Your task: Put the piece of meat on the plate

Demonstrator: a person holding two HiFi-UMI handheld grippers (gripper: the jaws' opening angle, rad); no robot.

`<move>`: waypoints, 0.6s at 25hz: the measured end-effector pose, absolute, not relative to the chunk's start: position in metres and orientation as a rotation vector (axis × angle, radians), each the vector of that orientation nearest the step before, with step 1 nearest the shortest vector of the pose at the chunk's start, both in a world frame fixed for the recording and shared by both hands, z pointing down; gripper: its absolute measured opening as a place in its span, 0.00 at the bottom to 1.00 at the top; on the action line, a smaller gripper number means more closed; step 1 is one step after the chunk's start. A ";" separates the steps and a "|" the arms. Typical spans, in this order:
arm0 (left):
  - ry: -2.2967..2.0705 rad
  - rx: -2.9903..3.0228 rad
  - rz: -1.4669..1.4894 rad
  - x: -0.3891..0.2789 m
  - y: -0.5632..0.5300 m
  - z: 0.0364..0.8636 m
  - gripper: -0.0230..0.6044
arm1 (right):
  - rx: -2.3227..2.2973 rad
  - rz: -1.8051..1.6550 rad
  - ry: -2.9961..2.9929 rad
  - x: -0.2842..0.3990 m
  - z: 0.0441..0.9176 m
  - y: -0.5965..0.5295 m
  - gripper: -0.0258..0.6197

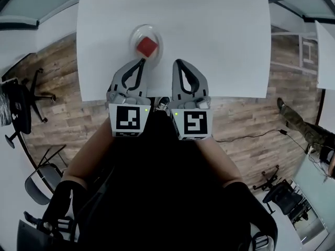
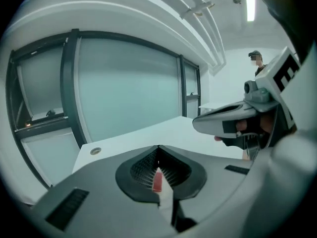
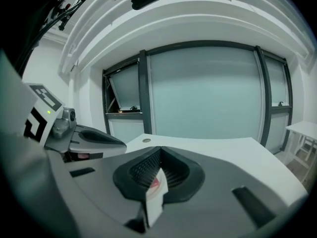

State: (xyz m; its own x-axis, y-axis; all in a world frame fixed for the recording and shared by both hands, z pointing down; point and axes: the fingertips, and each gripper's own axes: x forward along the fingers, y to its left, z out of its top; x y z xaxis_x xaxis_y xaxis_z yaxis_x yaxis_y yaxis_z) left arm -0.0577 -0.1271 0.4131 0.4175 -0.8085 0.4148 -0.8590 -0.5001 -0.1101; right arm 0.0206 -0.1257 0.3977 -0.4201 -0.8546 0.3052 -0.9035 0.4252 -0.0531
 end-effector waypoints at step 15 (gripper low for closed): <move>-1.702 2.659 0.055 -0.044 -0.048 0.278 0.04 | 1.535 -0.036 -2.755 0.020 0.284 -0.047 0.04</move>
State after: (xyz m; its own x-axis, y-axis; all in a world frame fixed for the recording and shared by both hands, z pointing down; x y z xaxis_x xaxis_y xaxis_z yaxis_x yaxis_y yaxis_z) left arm -0.0438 -0.0485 0.2778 0.4184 -0.9080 0.0211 -0.9075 -0.4189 -0.0322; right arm 0.0199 -0.0467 0.2836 -0.5260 -0.8502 -0.0223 -0.8505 0.5259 0.0140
